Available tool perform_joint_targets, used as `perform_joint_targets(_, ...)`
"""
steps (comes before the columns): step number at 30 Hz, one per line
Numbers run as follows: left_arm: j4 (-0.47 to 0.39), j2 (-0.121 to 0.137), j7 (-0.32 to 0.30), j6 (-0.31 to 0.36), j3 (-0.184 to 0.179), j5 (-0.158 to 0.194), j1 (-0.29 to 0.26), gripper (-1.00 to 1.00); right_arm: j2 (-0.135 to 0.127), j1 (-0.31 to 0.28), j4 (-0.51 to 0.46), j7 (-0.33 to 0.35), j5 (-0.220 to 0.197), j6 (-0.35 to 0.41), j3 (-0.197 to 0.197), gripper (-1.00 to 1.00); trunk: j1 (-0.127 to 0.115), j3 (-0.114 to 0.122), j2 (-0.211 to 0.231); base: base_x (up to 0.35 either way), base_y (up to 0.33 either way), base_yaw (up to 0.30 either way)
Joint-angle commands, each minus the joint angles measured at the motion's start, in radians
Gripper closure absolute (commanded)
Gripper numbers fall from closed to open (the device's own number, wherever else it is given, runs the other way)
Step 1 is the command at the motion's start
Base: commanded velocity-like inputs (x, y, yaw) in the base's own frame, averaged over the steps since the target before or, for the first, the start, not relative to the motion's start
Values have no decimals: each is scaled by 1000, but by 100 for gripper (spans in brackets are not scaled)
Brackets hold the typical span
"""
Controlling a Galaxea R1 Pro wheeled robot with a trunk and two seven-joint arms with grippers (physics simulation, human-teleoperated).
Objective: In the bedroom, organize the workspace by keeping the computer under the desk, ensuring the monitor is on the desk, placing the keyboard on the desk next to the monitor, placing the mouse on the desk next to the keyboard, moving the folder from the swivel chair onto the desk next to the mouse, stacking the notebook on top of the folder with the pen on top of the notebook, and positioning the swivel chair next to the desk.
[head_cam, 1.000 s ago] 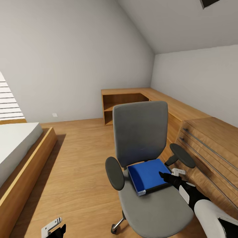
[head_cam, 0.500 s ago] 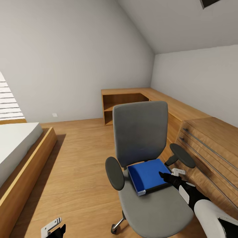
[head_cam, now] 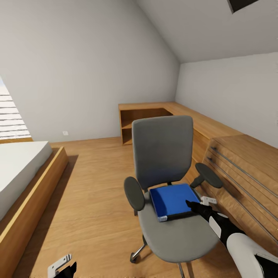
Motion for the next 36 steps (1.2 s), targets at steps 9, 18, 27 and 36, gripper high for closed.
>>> perform_joint_targets(9,-1,0,4,-1,-2,10,0,-100,0,0,3,5,11,-1,2,-100,0,-1,0,-27,0,0)
perform_joint_targets(18,-1,0,4,-1,-2,10,0,-100,0,0,4,5,11,-1,2,-100,0,-1,0,-159,0,0)
perform_joint_targets(27,-1,-1,4,-1,-3,10,0,-100,-1,0,3,5,10,-2,1,-100,0,-1,0,-28,0,0)
perform_joint_targets(36,-1,-1,4,-1,-4,10,0,-100,-1,0,2,3,9,-12,1,-100,0,-1,0,-1,0,0)
